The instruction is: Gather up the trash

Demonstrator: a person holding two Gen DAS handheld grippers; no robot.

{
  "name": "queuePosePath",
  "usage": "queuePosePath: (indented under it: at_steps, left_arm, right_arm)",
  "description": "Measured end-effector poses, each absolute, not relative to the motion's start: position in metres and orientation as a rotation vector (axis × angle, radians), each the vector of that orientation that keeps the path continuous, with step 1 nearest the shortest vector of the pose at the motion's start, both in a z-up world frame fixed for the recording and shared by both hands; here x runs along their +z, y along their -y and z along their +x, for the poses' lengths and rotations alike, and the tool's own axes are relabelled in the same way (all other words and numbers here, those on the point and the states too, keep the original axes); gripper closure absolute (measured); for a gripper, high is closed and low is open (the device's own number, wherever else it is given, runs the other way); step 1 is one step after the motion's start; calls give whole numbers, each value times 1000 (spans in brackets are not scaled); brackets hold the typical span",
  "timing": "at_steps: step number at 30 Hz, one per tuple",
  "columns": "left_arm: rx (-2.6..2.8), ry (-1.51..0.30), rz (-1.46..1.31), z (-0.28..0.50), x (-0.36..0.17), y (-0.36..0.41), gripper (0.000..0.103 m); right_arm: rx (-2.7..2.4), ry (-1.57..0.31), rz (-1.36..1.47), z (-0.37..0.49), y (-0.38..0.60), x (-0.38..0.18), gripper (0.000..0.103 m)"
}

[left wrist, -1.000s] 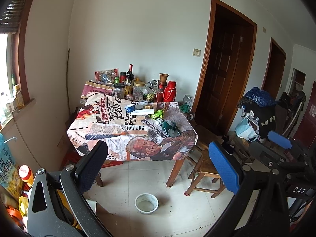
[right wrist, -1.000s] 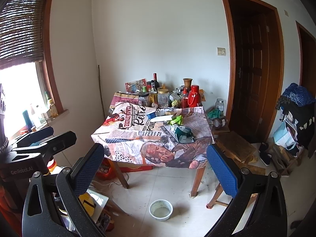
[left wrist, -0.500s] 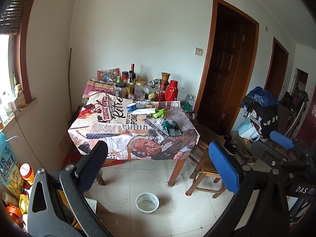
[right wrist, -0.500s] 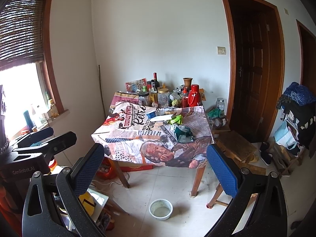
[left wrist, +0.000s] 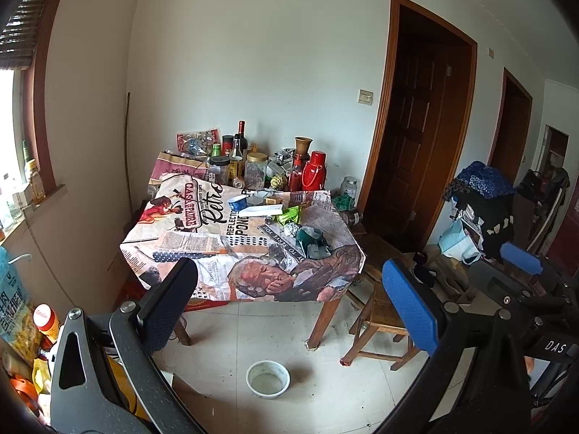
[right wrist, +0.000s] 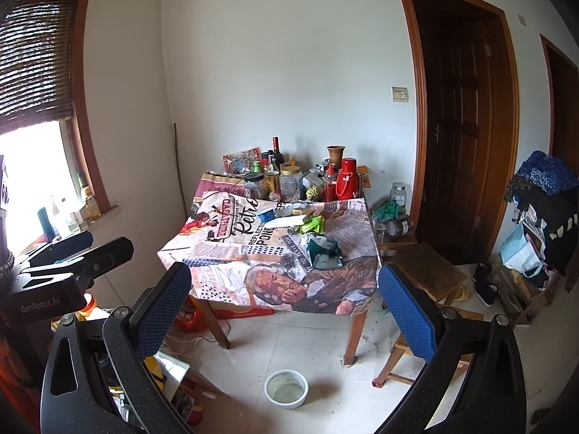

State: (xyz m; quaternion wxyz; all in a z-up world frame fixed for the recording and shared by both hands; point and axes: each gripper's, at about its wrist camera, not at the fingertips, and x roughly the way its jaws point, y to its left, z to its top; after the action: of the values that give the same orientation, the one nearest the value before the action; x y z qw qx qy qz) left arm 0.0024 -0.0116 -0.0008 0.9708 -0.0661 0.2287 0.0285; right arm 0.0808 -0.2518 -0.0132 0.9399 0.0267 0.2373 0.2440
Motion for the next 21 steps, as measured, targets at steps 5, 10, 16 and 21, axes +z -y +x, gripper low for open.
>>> queuePosePath:
  at_steps: [5,10,16,21]
  left_arm:
    - [65,-454,-131,22,2,21,0]
    - [69,-473,-137,47,0,21,0]
    - [88,-494,-148,85,-7,11,0]
    - [79,-499,-159,127,-14,-13,0]
  right_arm:
    - [486,-483,57,99,262,-14,0]
    - [463,-507,51,122,268,-20,0]
    - [449,-550,63,157,262,-30,0]
    - [426,-576,71,191,244,-38,0]
